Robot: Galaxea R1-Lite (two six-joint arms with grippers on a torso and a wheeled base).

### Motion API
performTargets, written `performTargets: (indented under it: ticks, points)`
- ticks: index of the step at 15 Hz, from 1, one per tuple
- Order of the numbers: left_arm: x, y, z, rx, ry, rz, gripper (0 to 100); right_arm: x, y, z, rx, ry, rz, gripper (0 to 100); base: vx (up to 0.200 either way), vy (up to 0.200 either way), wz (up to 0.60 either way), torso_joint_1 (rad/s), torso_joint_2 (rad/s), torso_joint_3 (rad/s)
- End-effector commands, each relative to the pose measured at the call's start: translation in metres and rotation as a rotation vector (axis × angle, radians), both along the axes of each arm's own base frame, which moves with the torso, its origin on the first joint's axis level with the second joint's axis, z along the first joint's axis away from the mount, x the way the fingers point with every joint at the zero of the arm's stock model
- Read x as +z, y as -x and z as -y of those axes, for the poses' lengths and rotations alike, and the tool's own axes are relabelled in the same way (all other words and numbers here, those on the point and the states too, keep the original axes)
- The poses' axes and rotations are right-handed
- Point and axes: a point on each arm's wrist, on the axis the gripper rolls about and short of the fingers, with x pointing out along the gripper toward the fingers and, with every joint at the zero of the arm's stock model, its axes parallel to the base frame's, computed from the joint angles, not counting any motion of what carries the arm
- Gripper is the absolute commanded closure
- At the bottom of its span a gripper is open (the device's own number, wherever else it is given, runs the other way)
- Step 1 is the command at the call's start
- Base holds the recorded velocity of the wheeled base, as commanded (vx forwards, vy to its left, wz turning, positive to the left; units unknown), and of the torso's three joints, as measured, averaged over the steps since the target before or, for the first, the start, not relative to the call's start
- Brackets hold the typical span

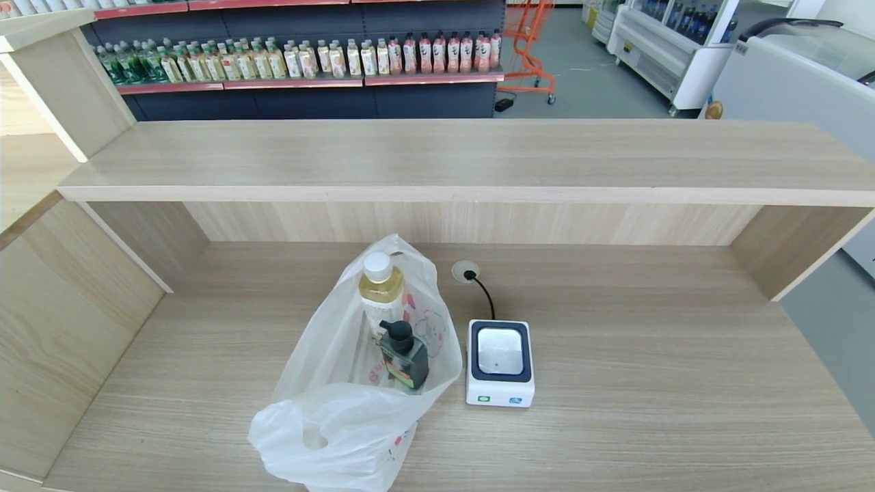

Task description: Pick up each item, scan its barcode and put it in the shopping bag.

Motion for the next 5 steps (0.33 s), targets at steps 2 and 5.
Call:
performTargets:
  ticks: [2,5]
  points:
    - [0.0,0.0,0.0,0.001,0.0,0.0,0,0.0001,-0.0003,0.0,0.002,-0.001,-0.003,100,0.0,0.0,0.0,0.0,0.0,0.0]
    - [0.0,0.0,0.0,0.001,0.0,0.0,0,0.0001,-0.0003,0.0,0.0,0.002,-0.003,100,0.0,0.0,0.0,0.0,0.0,0.0]
